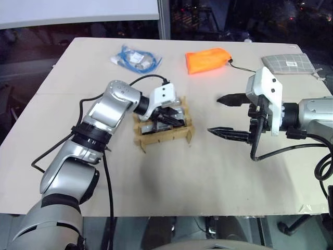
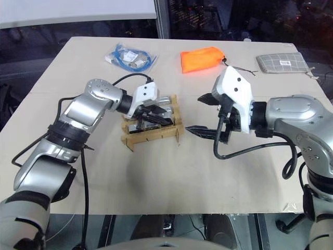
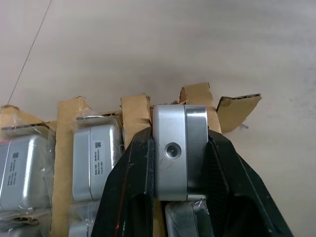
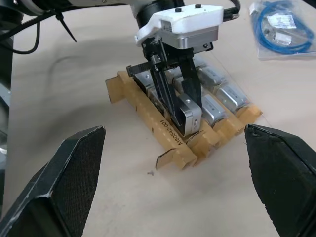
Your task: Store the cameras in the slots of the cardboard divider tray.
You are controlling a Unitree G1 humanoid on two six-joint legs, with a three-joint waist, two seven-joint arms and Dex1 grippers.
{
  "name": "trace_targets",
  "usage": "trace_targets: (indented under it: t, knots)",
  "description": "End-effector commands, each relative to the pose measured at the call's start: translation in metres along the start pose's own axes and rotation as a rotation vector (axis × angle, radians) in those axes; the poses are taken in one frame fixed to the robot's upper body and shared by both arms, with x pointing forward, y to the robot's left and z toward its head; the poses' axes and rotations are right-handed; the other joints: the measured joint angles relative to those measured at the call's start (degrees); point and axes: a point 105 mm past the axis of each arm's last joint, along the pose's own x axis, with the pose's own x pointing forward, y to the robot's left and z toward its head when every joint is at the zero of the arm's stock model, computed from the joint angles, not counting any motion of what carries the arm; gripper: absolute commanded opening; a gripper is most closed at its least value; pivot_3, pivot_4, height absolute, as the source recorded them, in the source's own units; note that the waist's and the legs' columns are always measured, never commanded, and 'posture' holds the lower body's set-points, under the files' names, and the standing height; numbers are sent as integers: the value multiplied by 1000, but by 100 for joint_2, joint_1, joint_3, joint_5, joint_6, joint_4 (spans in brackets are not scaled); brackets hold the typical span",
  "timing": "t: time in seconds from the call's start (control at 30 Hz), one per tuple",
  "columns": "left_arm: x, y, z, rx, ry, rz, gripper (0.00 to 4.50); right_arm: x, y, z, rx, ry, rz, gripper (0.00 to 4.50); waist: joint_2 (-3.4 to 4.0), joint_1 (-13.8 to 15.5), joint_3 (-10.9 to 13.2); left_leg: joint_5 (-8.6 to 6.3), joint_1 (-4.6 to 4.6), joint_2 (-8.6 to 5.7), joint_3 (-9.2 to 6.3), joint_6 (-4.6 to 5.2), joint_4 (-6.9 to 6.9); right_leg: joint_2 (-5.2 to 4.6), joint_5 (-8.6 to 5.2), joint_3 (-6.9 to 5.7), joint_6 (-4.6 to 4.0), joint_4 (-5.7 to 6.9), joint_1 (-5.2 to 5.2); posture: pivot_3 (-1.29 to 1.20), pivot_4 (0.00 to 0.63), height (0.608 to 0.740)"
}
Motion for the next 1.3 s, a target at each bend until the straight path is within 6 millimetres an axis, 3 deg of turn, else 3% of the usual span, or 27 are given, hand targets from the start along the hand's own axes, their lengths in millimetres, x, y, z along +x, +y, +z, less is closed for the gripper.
trace_targets:
  t: [0.03,0.13,0.27,0.4,0.5,0.7,0.77,0.9,1.03,1.2,1.3]
  knots:
    - [-5,3,-4,36,44,20,1303,-6,-1,7,-47,-18,-31,4497,0,-4,0,0,0,0,0,1,1,0,0,0,0,1,0,0,150,740]
    - [-6,-1,-7,39,54,6,2486,-7,-1,8,-48,-17,-30,4500,0,-16,0,-1,0,1,1,1,1,1,0,1,0,2,-2,0,150,740]
    - [-8,6,-8,20,42,78,4397,-7,-3,7,-49,-15,-32,4500,0,0,0,-1,-1,2,0,1,0,1,0,2,0,0,-2,0,150,740]
    - [-18,14,10,-8,-119,167,4465,-6,-5,3,-45,-13,-41,4500,0,-4,0,-1,0,2,-1,3,3,0,0,1,0,2,0,0,150,740]
    - [-36,4,22,-45,-292,175,4465,-9,-4,-9,-23,-17,-62,4500,-1,-15,-1,-1,0,6,-3,3,4,0,0,1,0,2,-1,0,150,740]
    - [-94,-44,22,-152,-604,259,4465,-29,-8,-59,85,-41,-223,4500,-2,-21,-1,8,-6,14,3,-15,-16,-11,-4,6,6,-15,-4,0,150,740]
    - [-105,-56,10,-228,-614,317,4465,-36,-7,-73,108,-54,-271,4500,-2,-12,-1,6,-2,15,2,-13,-13,-17,-7,4,12,-15,1,0,150,740]
    - [-110,-90,-44,-302,-446,511,4465,-51,0,-96,161,-113,-342,4500,0,-25,-7,6,31,11,4,-13,-9,-22,-8,7,13,-8,28,0,150,740]
    - [-109,-128,-90,-419,-368,644,4465,-69,8,-135,237,-91,-430,4500,-12,9,-12,-11,85,13,11,12,-22,-23,-12,10,9,-13,72,0,150,740]
    - [-90,-160,-120,-471,-322,677,4465,-78,21,-165,259,-99,-474,4500,-14,14,-22,-11,102,12,9,11,-17,-37,-24,3,-14,-17,84,0,150,740]
    - [-81,-160,-118,-441,-335,667,4465,-78,28,-173,249,-109,-471,4500,-6,9,-28,-12,105,13,11,9,-14,-42,-23,3,-15,-12,83,0,150,740]
